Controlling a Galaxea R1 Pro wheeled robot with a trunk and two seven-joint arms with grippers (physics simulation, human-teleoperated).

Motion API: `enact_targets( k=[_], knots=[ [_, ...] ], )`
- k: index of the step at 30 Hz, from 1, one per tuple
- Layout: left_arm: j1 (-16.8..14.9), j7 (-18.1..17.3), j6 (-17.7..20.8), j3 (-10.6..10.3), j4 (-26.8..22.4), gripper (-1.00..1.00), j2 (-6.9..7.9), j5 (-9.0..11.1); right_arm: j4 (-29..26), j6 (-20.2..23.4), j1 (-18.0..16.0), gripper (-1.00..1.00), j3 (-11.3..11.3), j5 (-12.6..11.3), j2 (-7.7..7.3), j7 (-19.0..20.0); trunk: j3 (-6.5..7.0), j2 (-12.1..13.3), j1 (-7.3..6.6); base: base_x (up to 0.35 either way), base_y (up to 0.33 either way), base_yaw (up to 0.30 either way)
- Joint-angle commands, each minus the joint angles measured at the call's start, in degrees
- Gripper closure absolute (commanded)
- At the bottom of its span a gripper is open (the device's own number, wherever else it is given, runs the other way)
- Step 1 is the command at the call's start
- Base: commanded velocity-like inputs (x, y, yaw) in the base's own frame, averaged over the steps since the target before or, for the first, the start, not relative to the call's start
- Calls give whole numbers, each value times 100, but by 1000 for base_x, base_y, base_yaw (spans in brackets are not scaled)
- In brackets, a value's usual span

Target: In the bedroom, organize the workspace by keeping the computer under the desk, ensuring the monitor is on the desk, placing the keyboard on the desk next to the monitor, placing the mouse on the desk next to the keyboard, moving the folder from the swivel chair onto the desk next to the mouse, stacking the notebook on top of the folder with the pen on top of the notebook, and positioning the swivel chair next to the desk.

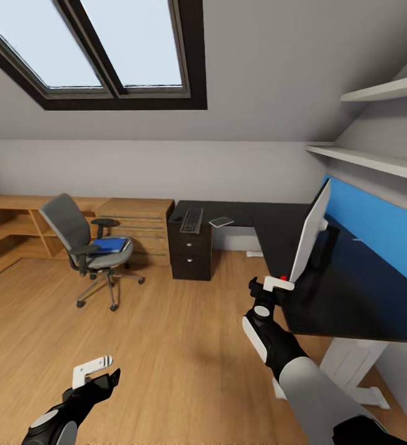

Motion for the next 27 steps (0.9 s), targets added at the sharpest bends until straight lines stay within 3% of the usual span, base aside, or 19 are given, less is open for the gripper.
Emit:
enact_targets(
  k=[1,27],
  knots=[
    [-2,47,24,-1,-13,-100,2,60,4,-46,-6,-100,28,-58,-5,-26,-8,-7,0,-132,-317,0],
    [-2,55,32,29,-14,-100,10,74,46,-370,-6,-100,25,-33,-68,-83,-8,-7,0,-122,-320,0]
  ],
)
